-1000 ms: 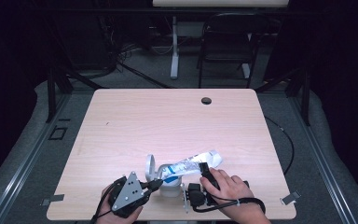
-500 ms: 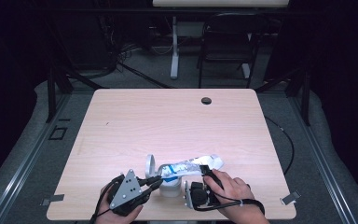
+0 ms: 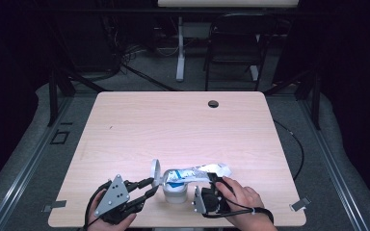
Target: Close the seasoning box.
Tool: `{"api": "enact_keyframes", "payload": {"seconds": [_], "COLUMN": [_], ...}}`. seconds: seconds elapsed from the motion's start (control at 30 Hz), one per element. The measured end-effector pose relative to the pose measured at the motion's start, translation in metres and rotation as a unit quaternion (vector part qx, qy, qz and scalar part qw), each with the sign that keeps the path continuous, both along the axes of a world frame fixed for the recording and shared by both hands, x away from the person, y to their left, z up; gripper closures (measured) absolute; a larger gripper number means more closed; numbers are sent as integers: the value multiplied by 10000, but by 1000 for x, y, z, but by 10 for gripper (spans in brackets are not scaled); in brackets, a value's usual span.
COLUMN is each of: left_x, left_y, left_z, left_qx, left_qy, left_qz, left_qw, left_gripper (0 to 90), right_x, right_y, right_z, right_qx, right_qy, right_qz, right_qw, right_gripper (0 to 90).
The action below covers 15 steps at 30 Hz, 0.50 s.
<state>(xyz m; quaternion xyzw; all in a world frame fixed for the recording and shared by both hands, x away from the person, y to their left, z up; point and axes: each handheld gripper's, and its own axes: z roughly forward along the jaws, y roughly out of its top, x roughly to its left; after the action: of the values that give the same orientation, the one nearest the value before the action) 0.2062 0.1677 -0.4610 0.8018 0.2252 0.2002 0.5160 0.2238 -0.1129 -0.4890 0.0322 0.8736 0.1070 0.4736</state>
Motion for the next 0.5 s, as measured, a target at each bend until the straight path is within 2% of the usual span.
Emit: {"api": "enact_keyframes", "payload": {"seconds": [0.03,0.1,0.13,0.3,0.4,0.43,0.5], "left_x": [-1,-1,-1,1,2,3,4], "left_y": [3,7,9,19,24,26,30], "left_z": [0,-1,-2,-9,-13,-14,-16], "left_qx": [5,12,29,31,64,77,95], "left_qy": [-11,10,22,135,136,156,189], "left_qz": [22,36,49,173,238,259,317], "left_qw": [10000,10000,10000,9998,9996,9995,9993], "left_gripper": [705,703,703,700,694,691,686], "right_x": [-1,-1,-2,-2,-2,-1,-1], "right_y": [0,-2,-2,-6,-9,-10,-12], "right_z": [1,-1,-1,-6,-7,-9,-10], "right_qx": [-46,115,79,545,669,828,988], "right_qy": [10,49,61,204,298,319,401], "right_qz": [-37,2,-15,-72,-148,-160,-218], "right_qw": [10000,9999,9999,9983,9972,9959,9941], "right_gripper": [878,878,878,878,879,879,879]}}
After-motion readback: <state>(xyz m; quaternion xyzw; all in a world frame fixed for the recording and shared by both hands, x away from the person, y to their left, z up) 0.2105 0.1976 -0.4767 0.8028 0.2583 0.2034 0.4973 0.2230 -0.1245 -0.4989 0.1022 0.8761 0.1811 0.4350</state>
